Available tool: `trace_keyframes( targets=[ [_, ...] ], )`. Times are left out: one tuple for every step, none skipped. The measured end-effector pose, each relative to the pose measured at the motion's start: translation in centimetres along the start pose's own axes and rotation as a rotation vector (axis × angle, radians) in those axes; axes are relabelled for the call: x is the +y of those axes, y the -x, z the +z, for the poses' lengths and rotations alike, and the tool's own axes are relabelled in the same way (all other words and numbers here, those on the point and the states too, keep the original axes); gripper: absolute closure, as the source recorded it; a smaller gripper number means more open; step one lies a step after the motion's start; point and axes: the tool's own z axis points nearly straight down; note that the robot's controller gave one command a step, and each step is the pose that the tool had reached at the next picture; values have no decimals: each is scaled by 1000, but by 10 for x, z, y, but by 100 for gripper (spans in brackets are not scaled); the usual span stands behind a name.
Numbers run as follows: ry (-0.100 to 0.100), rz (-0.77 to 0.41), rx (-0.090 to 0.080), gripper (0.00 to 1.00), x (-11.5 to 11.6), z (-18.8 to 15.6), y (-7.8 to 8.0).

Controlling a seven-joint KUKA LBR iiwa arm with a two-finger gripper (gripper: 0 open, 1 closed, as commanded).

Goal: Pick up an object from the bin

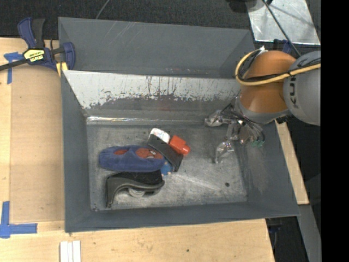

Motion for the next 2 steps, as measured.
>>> trace_keyframes(
  targets=[
    [-3,-145,-6,0,77,-4,2],
    [-1,-349,-9,0,143,-5,-26]
  ],
)
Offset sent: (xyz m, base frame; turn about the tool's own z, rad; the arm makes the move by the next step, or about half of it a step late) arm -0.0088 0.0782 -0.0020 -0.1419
